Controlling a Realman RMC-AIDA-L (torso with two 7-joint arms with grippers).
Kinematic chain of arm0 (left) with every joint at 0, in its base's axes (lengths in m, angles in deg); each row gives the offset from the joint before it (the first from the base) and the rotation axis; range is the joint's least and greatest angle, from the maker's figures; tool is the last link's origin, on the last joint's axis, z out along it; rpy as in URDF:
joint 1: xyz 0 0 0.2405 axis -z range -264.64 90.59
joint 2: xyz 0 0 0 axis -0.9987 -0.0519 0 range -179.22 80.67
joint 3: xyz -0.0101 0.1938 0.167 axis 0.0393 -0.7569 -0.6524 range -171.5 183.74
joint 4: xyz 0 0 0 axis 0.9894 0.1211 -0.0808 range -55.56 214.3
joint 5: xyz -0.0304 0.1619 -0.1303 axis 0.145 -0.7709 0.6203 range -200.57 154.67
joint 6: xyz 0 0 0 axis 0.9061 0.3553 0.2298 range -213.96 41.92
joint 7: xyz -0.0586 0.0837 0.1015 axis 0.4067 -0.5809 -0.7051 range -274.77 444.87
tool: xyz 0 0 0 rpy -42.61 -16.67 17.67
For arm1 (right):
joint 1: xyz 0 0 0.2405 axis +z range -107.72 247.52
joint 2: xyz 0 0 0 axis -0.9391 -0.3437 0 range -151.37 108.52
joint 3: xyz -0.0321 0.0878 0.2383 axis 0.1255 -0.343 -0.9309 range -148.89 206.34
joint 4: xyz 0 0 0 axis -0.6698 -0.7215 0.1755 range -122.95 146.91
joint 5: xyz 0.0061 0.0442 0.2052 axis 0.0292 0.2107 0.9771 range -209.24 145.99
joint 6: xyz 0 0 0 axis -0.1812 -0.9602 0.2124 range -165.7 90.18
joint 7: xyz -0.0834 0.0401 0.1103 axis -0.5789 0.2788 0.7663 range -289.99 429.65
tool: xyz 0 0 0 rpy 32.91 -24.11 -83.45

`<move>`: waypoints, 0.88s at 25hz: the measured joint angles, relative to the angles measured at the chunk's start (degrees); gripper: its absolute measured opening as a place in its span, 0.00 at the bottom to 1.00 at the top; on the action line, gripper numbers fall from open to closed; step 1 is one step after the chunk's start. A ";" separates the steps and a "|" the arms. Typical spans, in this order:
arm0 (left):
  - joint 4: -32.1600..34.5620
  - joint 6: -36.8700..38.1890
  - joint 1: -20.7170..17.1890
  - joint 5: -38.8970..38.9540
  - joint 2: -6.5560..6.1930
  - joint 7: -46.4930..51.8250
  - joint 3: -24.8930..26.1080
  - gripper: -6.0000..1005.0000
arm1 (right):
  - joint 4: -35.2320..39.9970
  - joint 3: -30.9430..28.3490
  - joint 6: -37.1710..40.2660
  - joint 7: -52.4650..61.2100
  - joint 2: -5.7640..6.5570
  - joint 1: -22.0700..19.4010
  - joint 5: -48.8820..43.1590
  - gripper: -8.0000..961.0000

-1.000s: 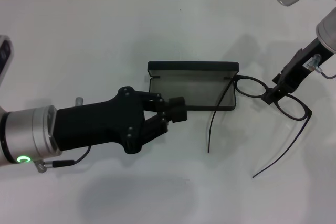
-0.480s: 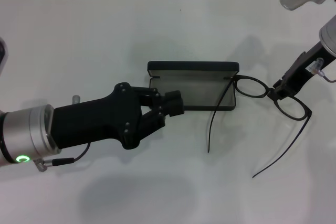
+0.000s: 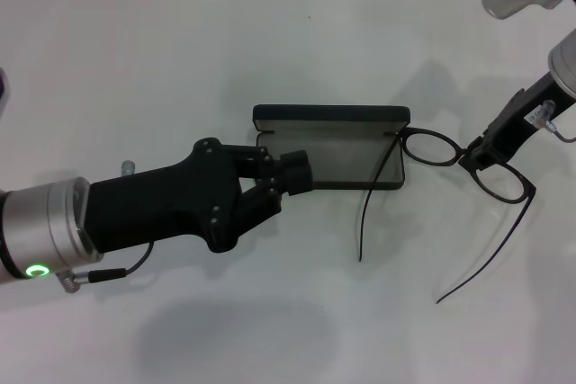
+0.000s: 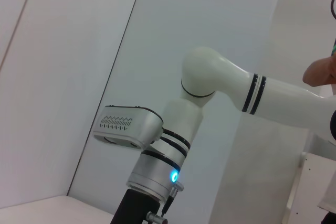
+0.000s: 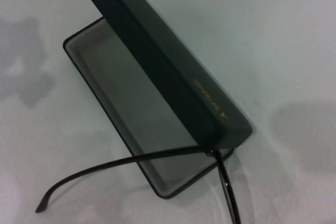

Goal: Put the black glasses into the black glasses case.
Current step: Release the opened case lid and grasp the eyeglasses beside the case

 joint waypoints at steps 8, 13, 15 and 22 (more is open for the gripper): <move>-0.56 0.00 0.07 0.00 -0.03 -0.01 0.17 0.12 | 0.05 0.00 -0.34 -0.16 -0.17 0.02 0.17 0.25; -0.75 -0.02 0.03 0.00 -0.06 -0.49 0.18 0.12 | 0.03 0.12 -0.43 -0.27 -0.39 0.07 0.49 0.24; -0.75 -0.02 0.00 0.00 -0.06 -0.70 0.18 0.12 | 0.02 0.26 -0.48 -0.28 -0.40 0.07 0.87 0.21; -1.46 -0.02 0.04 0.03 -0.08 -1.02 0.18 0.12 | 0.01 2.05 -0.63 -0.12 -0.45 -0.16 1.14 0.16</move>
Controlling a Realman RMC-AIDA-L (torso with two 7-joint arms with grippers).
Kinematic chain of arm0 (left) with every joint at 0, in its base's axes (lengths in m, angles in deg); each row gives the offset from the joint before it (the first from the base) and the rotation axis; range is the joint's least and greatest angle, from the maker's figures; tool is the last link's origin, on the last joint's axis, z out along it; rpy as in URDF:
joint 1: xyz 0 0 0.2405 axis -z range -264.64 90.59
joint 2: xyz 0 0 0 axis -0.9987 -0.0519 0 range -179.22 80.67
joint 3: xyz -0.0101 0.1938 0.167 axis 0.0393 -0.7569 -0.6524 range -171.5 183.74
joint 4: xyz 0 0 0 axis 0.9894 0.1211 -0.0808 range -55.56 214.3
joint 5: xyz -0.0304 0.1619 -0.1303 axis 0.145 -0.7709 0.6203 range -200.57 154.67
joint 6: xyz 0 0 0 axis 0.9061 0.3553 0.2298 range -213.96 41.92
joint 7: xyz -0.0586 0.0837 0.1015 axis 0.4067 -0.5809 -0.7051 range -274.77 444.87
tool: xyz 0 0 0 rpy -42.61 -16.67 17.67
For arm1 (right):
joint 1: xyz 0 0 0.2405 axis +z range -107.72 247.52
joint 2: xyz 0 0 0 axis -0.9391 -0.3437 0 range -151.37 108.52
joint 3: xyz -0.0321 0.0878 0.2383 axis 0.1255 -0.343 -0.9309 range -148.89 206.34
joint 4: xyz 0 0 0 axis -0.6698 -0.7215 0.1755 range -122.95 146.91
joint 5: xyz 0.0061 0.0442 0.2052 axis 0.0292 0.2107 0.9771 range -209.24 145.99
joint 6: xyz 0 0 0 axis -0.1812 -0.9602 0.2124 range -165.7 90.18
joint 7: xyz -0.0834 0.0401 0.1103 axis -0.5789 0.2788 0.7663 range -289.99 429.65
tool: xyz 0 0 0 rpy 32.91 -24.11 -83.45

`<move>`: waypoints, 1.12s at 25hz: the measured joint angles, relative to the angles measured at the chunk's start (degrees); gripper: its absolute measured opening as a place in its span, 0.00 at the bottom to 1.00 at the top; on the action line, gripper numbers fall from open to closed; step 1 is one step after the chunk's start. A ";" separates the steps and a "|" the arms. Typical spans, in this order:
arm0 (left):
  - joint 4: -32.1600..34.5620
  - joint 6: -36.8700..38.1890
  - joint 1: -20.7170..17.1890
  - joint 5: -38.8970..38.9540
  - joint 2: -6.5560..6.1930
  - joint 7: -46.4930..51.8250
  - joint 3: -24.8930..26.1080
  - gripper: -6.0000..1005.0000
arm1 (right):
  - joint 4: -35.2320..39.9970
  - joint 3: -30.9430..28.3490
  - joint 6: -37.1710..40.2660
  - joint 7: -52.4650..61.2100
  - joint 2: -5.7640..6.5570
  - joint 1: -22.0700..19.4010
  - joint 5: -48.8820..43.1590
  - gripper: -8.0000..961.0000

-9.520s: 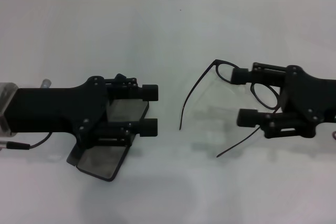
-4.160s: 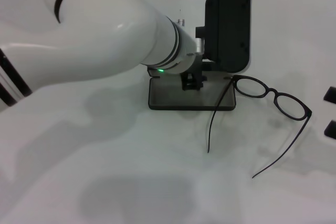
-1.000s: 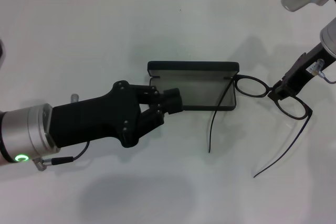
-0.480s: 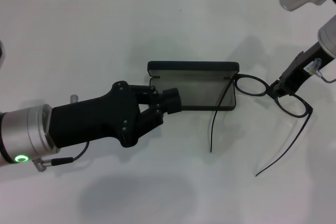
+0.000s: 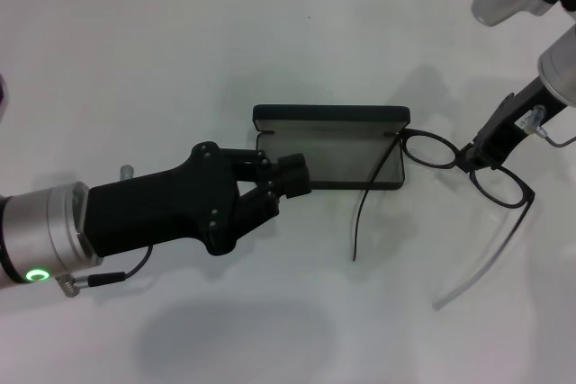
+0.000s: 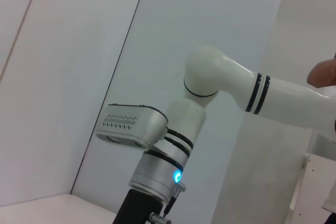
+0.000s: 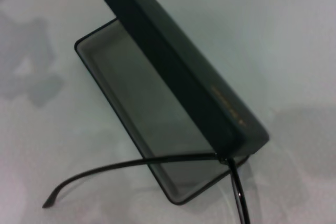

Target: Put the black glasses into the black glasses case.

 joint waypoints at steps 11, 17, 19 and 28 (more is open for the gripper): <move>0.00 1.99 -0.88 2.83 -0.13 -0.02 0.05 0.12 | 9.54 5.03 3.64 2.87 -0.35 -7.25 3.92 0.07; 0.00 4.70 -0.84 4.06 0.04 0.03 1.19 0.12 | 23.55 10.11 7.50 6.26 -0.28 -16.58 8.99 0.07; 0.00 5.45 -0.65 4.23 0.03 0.22 1.20 0.12 | 27.30 10.38 9.09 6.67 -0.27 -19.26 11.49 0.07; -0.92 9.83 2.28 5.46 -0.03 0.95 1.27 0.12 | 34.34 4.66 10.20 1.78 -0.20 -25.84 24.32 0.07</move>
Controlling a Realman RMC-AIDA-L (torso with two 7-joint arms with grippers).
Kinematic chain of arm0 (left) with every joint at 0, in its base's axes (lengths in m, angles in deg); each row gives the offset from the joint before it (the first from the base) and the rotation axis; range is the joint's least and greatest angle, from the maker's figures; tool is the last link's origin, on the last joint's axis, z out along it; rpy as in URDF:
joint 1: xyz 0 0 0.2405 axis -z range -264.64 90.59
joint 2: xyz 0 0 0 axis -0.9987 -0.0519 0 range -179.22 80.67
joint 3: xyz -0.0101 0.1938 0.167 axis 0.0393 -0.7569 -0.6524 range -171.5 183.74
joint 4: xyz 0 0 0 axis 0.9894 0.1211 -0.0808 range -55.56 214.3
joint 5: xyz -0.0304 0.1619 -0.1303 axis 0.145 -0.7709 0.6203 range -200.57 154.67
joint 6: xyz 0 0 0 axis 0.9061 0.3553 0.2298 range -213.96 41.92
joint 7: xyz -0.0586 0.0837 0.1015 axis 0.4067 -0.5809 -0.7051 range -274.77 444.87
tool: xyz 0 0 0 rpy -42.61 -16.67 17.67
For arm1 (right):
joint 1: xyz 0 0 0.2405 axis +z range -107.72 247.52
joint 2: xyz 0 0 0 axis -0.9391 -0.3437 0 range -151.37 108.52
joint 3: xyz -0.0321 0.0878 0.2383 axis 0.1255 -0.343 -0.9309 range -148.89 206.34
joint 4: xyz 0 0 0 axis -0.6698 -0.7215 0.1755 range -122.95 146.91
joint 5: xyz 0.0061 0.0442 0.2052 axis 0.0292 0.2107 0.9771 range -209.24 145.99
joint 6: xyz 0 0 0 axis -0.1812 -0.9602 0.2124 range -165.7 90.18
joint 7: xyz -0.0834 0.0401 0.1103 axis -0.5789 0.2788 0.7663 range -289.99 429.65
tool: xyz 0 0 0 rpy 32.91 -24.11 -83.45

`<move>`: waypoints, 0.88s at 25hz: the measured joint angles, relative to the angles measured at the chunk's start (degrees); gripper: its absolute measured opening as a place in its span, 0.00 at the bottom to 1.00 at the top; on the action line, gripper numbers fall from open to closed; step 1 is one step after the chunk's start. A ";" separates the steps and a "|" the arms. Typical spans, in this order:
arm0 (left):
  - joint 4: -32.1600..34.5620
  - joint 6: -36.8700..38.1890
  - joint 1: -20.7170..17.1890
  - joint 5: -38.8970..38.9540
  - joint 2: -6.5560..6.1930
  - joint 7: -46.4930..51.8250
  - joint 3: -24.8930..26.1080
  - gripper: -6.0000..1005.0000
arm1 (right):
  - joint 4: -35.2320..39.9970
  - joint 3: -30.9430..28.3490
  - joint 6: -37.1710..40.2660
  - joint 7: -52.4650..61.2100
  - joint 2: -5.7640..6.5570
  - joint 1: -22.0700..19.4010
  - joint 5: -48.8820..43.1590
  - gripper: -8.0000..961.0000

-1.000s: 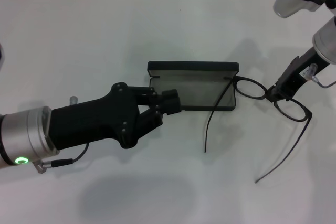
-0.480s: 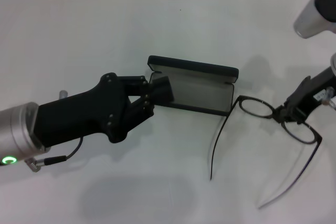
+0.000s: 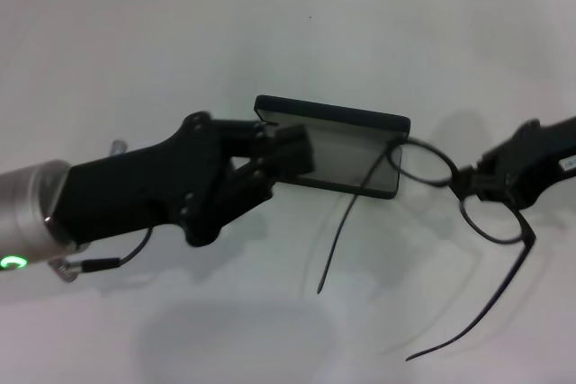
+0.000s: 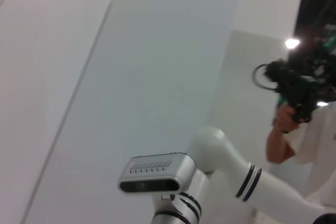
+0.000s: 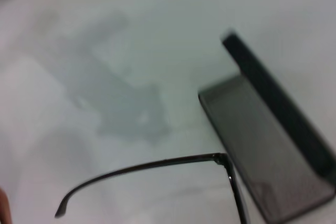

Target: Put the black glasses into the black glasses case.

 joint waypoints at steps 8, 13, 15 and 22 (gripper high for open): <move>-4.35 2.72 9.17 3.13 0.19 0.01 -2.32 0.09 | -3.04 -5.98 -0.90 -12.60 -0.14 -3.93 15.45 0.07; -3.84 3.19 11.02 3.94 0.28 -0.39 -6.29 0.06 | -10.10 -8.58 -0.81 -20.73 0.29 -4.19 23.90 0.07; -3.83 3.37 11.24 4.94 0.32 -0.42 -7.57 0.06 | -11.11 -9.14 -0.53 -22.45 0.31 -4.20 24.39 0.07; -4.94 3.11 11.43 5.89 0.37 -0.55 -8.34 0.06 | -13.69 -6.77 0.31 -27.67 0.07 -4.14 26.67 0.07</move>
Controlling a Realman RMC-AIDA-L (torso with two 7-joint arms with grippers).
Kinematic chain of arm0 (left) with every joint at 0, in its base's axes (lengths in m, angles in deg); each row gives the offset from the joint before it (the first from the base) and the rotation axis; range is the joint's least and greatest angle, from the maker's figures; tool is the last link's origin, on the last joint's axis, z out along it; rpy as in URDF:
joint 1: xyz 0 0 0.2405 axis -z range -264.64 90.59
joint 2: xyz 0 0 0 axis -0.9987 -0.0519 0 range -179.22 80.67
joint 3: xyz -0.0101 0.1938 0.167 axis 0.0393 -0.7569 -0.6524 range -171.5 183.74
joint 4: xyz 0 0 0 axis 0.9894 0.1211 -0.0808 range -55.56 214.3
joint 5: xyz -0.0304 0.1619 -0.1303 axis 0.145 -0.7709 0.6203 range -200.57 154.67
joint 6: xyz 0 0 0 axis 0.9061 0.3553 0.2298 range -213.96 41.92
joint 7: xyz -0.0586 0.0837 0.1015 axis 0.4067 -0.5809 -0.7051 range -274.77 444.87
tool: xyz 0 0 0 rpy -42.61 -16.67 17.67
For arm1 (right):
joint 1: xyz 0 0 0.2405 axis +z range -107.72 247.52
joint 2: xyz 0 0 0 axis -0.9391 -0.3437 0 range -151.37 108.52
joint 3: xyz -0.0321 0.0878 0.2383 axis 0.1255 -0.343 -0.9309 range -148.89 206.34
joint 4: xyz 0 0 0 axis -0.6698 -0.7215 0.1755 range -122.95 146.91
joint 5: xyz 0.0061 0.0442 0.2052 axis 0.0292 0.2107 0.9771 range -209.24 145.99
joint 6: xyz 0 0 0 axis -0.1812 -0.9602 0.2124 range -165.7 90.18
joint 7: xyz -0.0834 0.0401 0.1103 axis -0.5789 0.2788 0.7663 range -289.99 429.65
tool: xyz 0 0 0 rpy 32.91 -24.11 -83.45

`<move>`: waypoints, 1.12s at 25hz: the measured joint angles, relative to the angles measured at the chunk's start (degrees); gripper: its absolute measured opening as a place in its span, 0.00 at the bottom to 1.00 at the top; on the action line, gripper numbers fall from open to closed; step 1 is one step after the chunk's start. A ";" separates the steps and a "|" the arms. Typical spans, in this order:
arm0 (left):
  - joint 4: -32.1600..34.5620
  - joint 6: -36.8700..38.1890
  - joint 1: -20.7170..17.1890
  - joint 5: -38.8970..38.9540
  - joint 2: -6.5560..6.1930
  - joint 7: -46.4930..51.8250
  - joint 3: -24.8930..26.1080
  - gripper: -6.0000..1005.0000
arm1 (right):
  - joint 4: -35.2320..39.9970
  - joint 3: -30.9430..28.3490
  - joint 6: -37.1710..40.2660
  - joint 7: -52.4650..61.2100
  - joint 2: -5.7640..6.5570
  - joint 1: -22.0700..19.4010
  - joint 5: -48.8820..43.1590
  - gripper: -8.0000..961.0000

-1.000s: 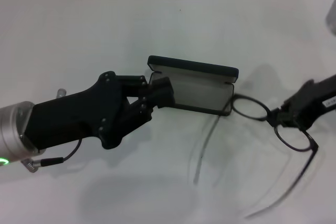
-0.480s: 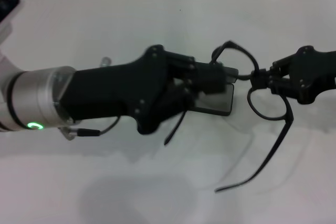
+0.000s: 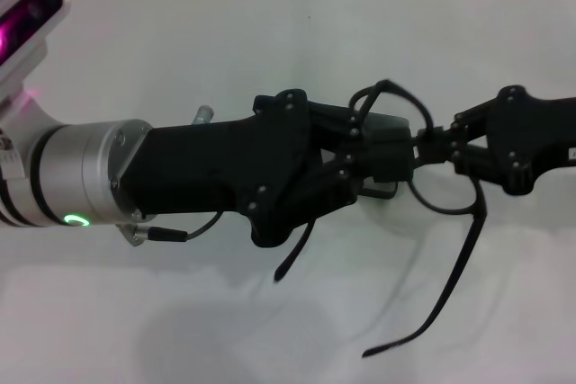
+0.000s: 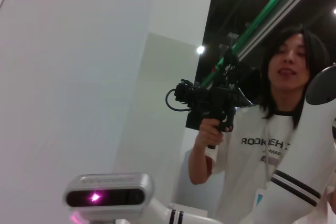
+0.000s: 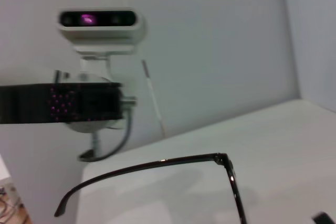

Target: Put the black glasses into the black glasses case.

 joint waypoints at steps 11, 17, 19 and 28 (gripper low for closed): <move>-2.10 -0.95 0.89 0.04 -0.06 -0.04 -0.13 0.06 | -2.35 2.37 2.03 -8.10 -0.04 -0.72 9.26 0.07; -2.95 -1.77 1.47 -0.44 0.11 -0.24 -0.24 0.06 | -2.52 2.85 2.37 -9.08 -0.03 -0.71 11.20 0.07; -3.07 -1.83 1.60 -0.52 0.21 -0.50 -0.28 0.06 | -2.59 3.22 2.39 -9.33 -0.07 -0.67 11.73 0.07; -5.63 -2.87 2.79 0.01 0.36 -2.33 -0.32 0.05 | -4.33 4.79 2.45 -10.38 -0.11 -0.28 13.83 0.07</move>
